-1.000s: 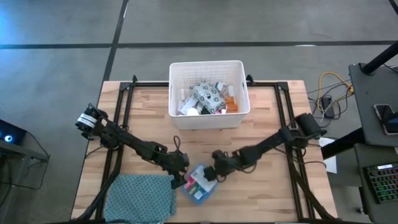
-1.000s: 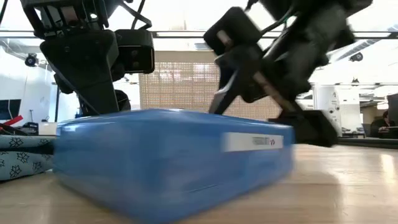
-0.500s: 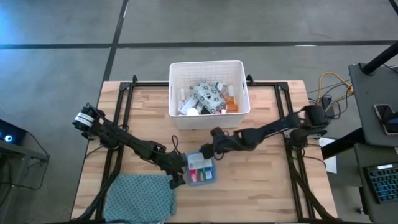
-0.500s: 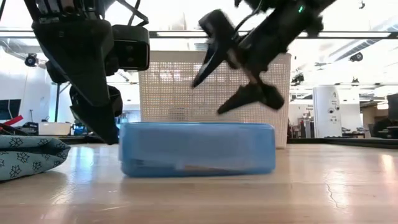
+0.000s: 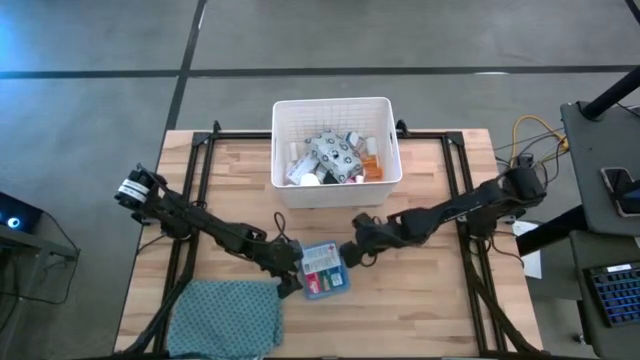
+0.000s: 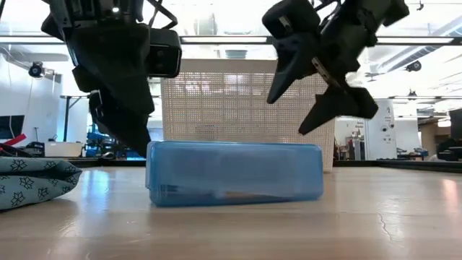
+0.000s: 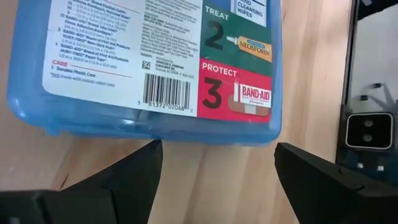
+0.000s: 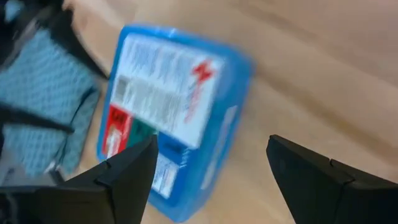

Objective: Pick & place medical supplies in basket/bin
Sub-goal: Put the first aid kit box into the bin

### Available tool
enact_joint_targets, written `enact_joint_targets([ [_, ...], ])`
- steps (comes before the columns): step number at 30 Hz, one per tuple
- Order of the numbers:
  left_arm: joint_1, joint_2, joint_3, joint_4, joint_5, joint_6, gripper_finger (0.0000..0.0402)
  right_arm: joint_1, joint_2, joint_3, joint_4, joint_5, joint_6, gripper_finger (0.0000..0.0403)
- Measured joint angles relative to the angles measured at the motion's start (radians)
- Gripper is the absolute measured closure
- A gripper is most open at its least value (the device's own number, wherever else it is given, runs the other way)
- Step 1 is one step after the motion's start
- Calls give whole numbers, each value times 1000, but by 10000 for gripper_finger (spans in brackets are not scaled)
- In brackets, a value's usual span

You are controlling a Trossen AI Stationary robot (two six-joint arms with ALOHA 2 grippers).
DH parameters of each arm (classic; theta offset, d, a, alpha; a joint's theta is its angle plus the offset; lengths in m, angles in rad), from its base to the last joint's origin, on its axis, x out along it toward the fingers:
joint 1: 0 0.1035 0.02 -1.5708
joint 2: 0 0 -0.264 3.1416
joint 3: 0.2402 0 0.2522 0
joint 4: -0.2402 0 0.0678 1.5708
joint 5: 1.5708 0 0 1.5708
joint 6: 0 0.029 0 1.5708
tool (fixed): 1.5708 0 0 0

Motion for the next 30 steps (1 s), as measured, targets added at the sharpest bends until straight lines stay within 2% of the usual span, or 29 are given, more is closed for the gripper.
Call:
enact_joint_targets([
  [4,11,4,0,19,6,-28,114,17,51,-27,123,-15,3,109],
  [10,13,4,0,73,6,-73,114,13,133,-41,150,-68,29,89],
  [16,13,7,-6,72,2,-86,114,12,209,-43,286,-126,36,85],
  [22,11,89,-7,74,51,-89,114,12,265,-42,396,-145,74,85],
  [26,9,151,9,90,89,-82,114,12,254,-36,396,-147,69,89],
  [30,6,192,20,86,82,-82,114,12,243,-13,372,-145,46,87],
])
